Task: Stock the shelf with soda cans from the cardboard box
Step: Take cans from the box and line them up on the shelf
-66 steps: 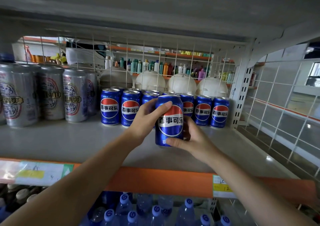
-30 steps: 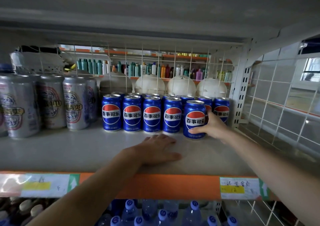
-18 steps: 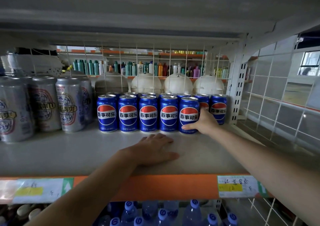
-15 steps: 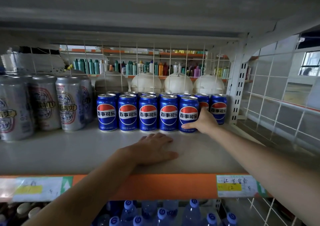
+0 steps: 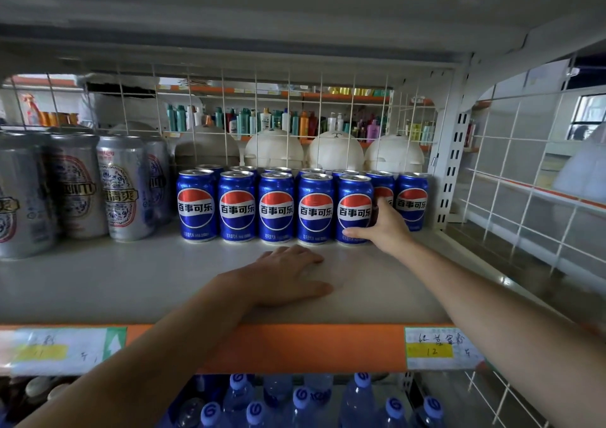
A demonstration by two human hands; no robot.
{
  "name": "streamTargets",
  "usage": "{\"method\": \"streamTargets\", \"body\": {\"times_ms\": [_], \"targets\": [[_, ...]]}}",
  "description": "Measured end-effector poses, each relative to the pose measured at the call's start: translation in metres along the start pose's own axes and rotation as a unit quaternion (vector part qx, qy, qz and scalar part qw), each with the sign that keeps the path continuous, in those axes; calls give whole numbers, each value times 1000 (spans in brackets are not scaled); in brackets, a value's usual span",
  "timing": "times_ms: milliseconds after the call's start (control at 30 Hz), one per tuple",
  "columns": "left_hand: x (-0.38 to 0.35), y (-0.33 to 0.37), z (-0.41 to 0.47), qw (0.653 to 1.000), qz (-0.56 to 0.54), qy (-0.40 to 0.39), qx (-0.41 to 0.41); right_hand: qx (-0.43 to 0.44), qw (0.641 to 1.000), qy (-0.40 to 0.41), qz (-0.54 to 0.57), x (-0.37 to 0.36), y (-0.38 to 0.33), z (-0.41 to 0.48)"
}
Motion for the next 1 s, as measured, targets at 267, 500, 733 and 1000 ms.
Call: {"method": "streamTargets", "body": {"times_ms": [267, 500, 733, 1000], "targets": [[-1, -2, -1, 1000, -1, 3, -5, -15, 1000, -27, 3, -3, -1, -3], [-2, -2, 0, 1000, 4, 2, -8, -26, 999, -17, -36, -2, -3, -3], [-1, -1, 0, 1000, 0, 5, 1, -28, 997, -19, -66, 0, -8, -8], [5, 5, -5, 999, -35, 30, -8, -9, 951, -9, -310, 35, -23, -34]]}}
Point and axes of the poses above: each hand's wrist, its own z-axis towards the middle knuckle, its own x-axis out of the back of the hand, y = z × x, the point moved 2 cm from there along z, towards the middle knuckle, and after that the axes turned 3 degrees about -z, right-handed, at the moved point
